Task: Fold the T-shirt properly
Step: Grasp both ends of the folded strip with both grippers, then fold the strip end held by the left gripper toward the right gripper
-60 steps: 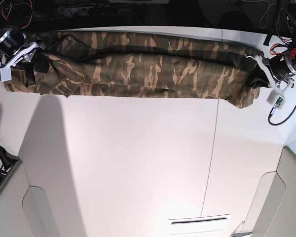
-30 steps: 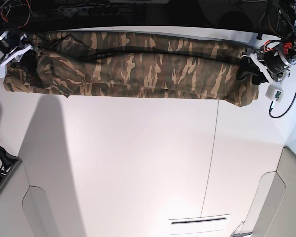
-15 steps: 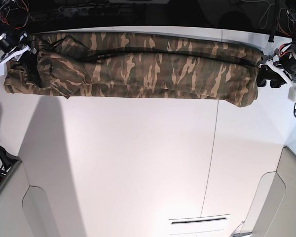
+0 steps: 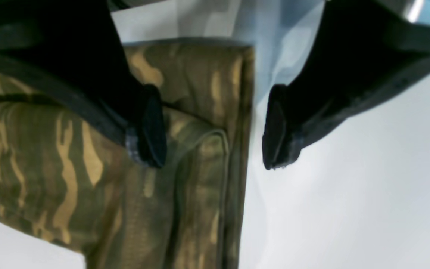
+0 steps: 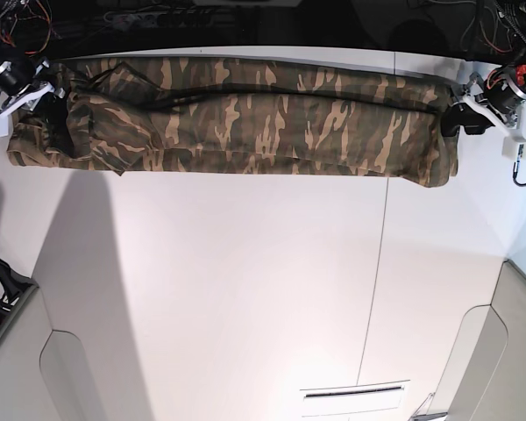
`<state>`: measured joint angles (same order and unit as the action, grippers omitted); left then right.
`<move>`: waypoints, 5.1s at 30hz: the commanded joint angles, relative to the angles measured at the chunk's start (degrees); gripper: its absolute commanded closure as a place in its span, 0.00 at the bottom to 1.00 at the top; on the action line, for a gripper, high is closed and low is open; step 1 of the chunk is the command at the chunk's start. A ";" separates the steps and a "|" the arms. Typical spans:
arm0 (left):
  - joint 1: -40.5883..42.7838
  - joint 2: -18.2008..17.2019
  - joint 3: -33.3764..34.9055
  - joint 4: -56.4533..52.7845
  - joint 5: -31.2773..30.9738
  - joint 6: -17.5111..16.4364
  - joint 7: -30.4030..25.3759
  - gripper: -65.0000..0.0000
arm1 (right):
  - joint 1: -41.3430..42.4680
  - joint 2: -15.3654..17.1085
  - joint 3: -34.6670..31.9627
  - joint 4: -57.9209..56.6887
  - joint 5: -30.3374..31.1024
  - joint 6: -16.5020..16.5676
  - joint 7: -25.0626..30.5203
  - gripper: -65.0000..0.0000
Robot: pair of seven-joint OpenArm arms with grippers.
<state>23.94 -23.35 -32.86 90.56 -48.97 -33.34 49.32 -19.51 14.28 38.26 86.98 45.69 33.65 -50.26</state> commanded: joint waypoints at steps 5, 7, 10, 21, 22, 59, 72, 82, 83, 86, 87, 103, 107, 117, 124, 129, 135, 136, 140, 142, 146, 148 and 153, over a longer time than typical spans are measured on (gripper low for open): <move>-0.11 -1.07 -0.46 -0.81 -3.13 -3.67 0.96 0.34 | 0.17 0.94 0.26 0.66 1.95 0.20 0.50 1.00; -0.11 -1.07 -0.46 -0.81 -5.11 -3.89 2.19 0.34 | 0.15 0.94 0.26 0.66 1.95 0.20 0.50 1.00; -0.11 -1.07 -0.44 -0.81 -6.69 -6.01 2.49 0.34 | 0.15 0.94 0.26 0.66 1.92 0.20 0.50 1.00; -0.11 -1.09 4.85 -0.81 -10.56 -6.66 5.09 0.73 | 0.13 0.94 0.26 0.66 1.92 0.20 0.48 1.00; -0.13 -1.09 5.46 -0.81 -10.56 -6.66 5.05 0.82 | 0.13 0.94 0.26 0.66 1.92 0.20 0.48 1.00; -0.59 1.42 9.46 28.00 -23.12 -6.66 15.17 1.00 | 1.07 0.98 2.40 11.82 10.93 0.24 -7.37 0.72; -3.82 13.03 33.55 27.89 -1.88 -4.00 4.85 1.00 | 1.07 1.33 12.61 11.82 10.56 0.26 -7.41 0.50; -3.82 18.99 44.65 22.73 10.01 -2.86 -4.35 0.88 | 1.03 4.59 15.45 11.74 5.05 -0.24 -7.39 0.48; -3.80 19.26 45.62 21.31 10.58 -2.86 -5.57 0.76 | 1.01 4.81 15.45 11.56 4.52 -0.39 -7.41 0.46; -3.80 19.91 47.95 17.40 10.78 -2.86 -9.66 0.50 | 1.05 5.35 15.41 10.32 4.00 -0.37 -7.19 0.35; -3.82 19.87 48.78 16.55 10.64 -2.86 -11.28 0.47 | 1.05 5.46 15.28 9.77 3.93 -0.35 -7.17 0.33; -5.57 19.87 54.99 15.78 8.50 -3.15 -12.66 0.47 | 1.07 7.13 4.90 -4.33 1.90 0.22 -0.96 0.33; -7.08 19.87 54.97 15.78 8.50 -3.13 -11.08 0.47 | 1.92 6.95 1.77 -4.33 2.05 0.22 -0.96 0.33; -7.91 19.85 54.97 16.57 8.55 -4.02 -9.16 0.48 | 3.93 6.71 -0.13 -4.33 0.13 0.17 -0.50 0.65; -7.91 19.82 54.45 19.78 9.64 -4.87 -6.99 0.48 | 4.17 6.88 -0.11 -4.33 0.13 0.22 1.22 1.00; -7.87 19.80 50.90 19.80 14.16 -4.83 -6.14 0.48 | 6.05 8.20 0.15 -4.31 0.15 0.20 0.94 1.00; -7.19 19.37 42.38 19.71 14.51 -4.81 -2.60 0.48 | 9.90 13.70 0.13 -4.28 0.37 0.11 -1.09 1.00; -6.80 19.37 40.83 19.71 14.49 -4.81 -2.54 0.48 | 10.82 14.71 0.13 -4.26 0.87 0.02 -2.16 1.00; -5.03 19.37 35.41 19.67 14.47 -4.79 -2.54 0.48 | 14.71 18.29 0.13 -4.17 6.49 0.09 -7.91 1.00; -4.35 19.39 33.75 19.47 14.45 -4.74 -2.54 0.48 | 17.09 18.78 0.13 -3.67 8.04 0.22 -9.92 1.00; -3.58 19.37 32.85 18.03 14.49 -3.52 -2.54 0.48 | 19.71 17.64 0.13 -0.07 12.20 0.22 -13.38 1.00; -3.48 19.39 32.83 16.20 14.49 -2.80 -2.62 0.48 | 19.63 15.74 0.13 3.91 12.37 0.24 -13.88 1.00; -3.50 19.41 32.85 10.29 14.47 -2.82 -3.30 0.48 | 18.97 7.69 0.07 15.50 12.41 0.22 -16.17 1.00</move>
<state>20.64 -4.08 -0.01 100.12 -34.17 -36.03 46.41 -1.08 20.80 37.98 101.56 56.49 33.47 -67.81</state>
